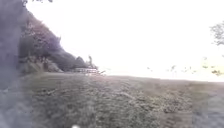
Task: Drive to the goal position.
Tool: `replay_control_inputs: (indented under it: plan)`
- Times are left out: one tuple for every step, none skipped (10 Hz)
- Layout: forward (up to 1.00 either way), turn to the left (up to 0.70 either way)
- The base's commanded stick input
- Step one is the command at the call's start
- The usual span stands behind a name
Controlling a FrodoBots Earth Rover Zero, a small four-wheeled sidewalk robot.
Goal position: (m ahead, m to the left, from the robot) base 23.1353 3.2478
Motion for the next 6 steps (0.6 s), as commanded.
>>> replay_control_inputs:
  plan:
    - [0.45,0.03]
    - [0.45,0.06]
    - [0.45,0.27]
    - [0.45,0.27]
    - [0.45,0.0]
    - [0.45,0.0]
